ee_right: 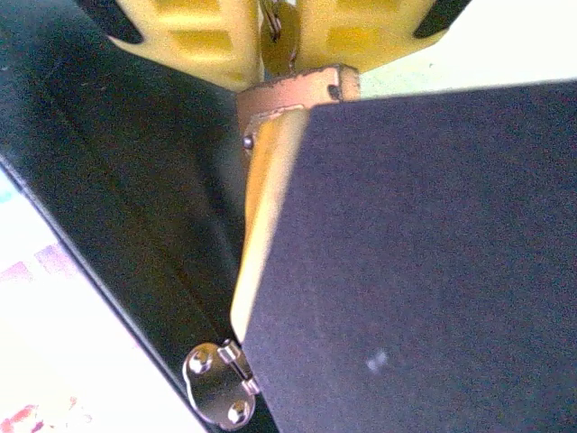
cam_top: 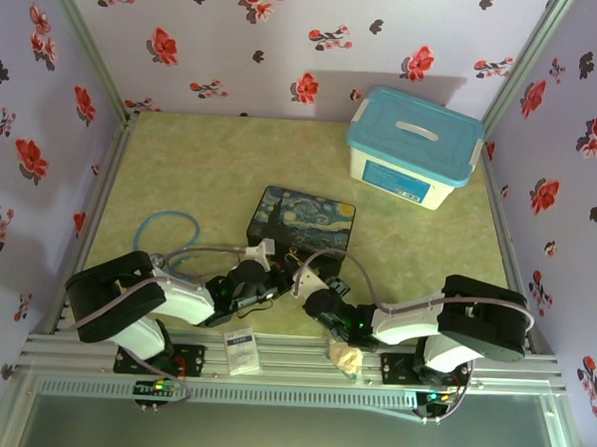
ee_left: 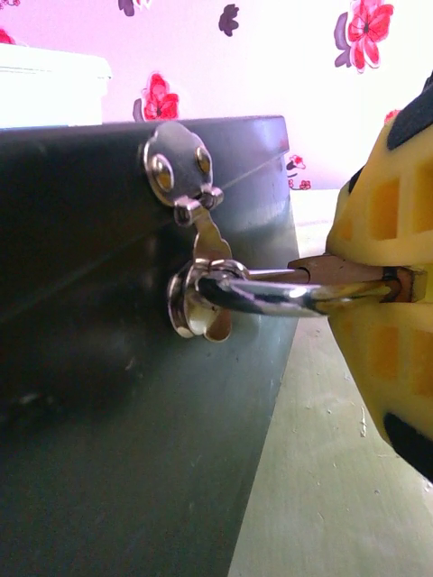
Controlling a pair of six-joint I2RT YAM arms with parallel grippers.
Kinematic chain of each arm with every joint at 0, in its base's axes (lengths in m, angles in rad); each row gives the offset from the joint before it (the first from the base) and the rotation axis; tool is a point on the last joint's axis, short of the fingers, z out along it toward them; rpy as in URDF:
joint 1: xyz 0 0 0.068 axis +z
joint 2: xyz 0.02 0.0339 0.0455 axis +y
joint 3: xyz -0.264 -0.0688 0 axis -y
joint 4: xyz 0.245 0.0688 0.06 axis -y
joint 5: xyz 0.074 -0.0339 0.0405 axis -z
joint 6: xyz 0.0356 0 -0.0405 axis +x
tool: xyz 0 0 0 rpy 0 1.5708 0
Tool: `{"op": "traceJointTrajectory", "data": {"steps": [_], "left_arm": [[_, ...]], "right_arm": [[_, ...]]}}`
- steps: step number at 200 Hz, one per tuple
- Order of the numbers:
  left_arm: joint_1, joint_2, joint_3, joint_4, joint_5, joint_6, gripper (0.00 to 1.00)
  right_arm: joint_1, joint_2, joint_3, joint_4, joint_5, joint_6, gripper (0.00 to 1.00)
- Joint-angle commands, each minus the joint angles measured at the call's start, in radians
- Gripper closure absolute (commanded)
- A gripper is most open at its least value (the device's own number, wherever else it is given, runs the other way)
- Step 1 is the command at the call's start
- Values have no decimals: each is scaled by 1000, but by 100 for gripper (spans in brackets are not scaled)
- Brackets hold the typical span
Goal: Unlock a padlock with a key
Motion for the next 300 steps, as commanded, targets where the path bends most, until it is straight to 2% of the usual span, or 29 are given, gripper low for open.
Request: {"op": "traceJointTrajectory", "data": {"steps": [1, 21, 43, 72, 107, 190, 208, 237, 264, 282, 300], "left_arm": [[-19, 16, 2, 99, 27, 13, 100], [-22, 16, 2, 98, 28, 15, 100], [-24, 10, 6, 75, 28, 41, 100], [-25, -14, 41, -50, 54, 86, 100], [-26, -12, 40, -80, 54, 88, 100], [-23, 137, 13, 59, 71, 47, 99], [-24, 164, 1, 91, 66, 42, 99], [-19, 174, -14, 102, 57, 38, 99], [-18, 165, -14, 103, 54, 32, 99], [-15, 169, -14, 112, 56, 26, 100], [-13, 185, -41, 148, 56, 15, 100]], "right_arm": [[3, -26, -12, 56, -27, 82, 90], [1, -49, -61, 104, -56, 134, 92], [-3, -82, -86, 80, -104, 185, 93], [-9, -127, -148, 117, -151, 268, 94], [-31, -154, -213, 184, -181, 330, 95], [-55, -145, -222, 223, -275, 335, 96], [-56, -155, -213, 172, -283, 339, 96], [-84, -225, -263, 173, -308, 421, 95], [-143, -332, -263, 16, -358, 502, 94], [-177, -357, -271, 18, -413, 525, 88], [-191, -365, -268, 10, -414, 531, 82]]}}
